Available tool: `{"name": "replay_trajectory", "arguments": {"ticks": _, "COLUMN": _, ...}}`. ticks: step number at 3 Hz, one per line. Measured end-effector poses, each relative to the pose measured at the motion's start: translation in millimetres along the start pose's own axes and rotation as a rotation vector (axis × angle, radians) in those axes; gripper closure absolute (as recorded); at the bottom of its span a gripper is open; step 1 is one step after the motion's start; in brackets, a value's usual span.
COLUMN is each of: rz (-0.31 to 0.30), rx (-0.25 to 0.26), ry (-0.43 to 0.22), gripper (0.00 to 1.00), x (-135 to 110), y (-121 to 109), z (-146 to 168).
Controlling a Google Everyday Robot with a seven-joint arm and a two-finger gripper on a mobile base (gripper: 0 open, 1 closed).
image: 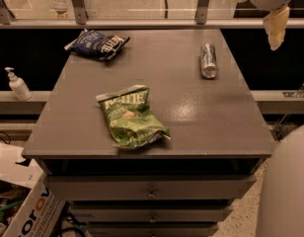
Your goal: Move redbull can near blue chip bag
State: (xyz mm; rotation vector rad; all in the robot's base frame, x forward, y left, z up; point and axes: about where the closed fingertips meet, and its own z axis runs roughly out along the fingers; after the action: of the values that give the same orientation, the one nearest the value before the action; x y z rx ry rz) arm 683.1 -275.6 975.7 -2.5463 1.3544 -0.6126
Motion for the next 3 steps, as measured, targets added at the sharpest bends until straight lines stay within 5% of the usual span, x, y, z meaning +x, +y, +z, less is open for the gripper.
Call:
{"name": "replay_trajectory", "arguments": {"ticks": 1, "rz": -0.027, "rx": 0.034, "ry": -0.016, "gripper": 0.00, "x": -11, "y": 2, "z": 12}}
{"name": "replay_trajectory", "arguments": {"ticks": 3, "rz": -0.207, "rx": 0.139, "ry": -0.142, "gripper": 0.00, "x": -53, "y": 29, "z": 42}}
